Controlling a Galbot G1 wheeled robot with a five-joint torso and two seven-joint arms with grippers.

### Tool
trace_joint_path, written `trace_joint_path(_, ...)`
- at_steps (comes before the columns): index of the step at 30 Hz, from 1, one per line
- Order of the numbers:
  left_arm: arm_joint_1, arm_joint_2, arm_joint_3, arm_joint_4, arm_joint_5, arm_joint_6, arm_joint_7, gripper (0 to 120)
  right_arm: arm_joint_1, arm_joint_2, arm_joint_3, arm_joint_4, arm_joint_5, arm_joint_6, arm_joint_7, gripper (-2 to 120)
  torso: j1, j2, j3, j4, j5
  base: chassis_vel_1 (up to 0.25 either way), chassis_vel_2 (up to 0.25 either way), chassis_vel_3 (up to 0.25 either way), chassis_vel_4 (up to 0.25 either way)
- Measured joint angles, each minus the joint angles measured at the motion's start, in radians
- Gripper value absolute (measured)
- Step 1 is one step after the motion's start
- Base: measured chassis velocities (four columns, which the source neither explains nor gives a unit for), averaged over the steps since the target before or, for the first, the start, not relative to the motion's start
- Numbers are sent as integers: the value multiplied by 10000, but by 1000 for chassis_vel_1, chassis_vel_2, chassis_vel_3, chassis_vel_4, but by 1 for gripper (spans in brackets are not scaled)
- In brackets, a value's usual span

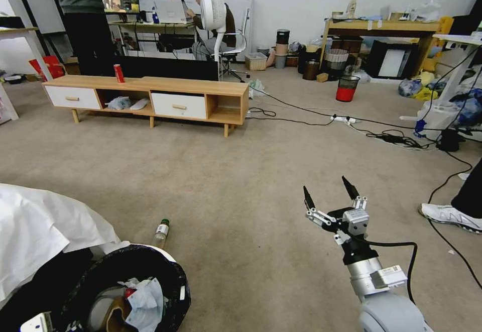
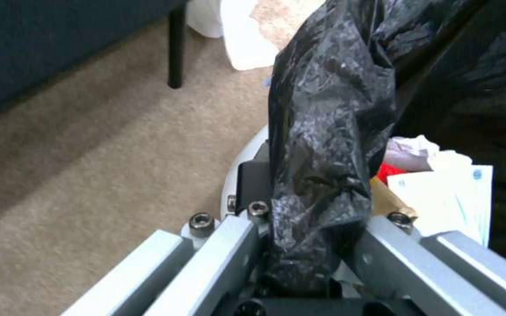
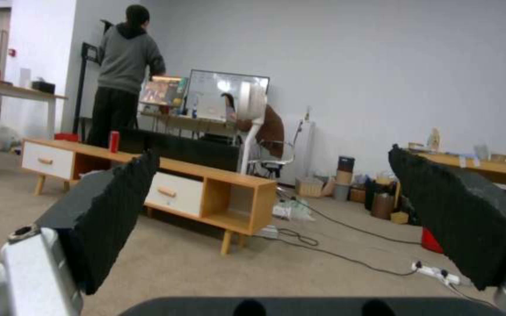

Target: Pick up the trash bin, then pick up the garbage from the floor and place it into the trash bin.

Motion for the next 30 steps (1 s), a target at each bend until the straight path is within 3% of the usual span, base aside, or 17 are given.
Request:
trace_joint_path(16, -8, -38, -45, -3, -65, -12, -37, 0, 161, 22, -323, -235, -3, 223, -63, 100, -1, 0, -1, 0, 2, -116, -122, 121, 115)
trace_joint_path(30, 7, -71, -83, -23, -113, 2, -53, 0, 322, 14, -435, -353, 31, 249, -77, 100, -1, 1, -1, -2, 0, -12, -11, 7, 11)
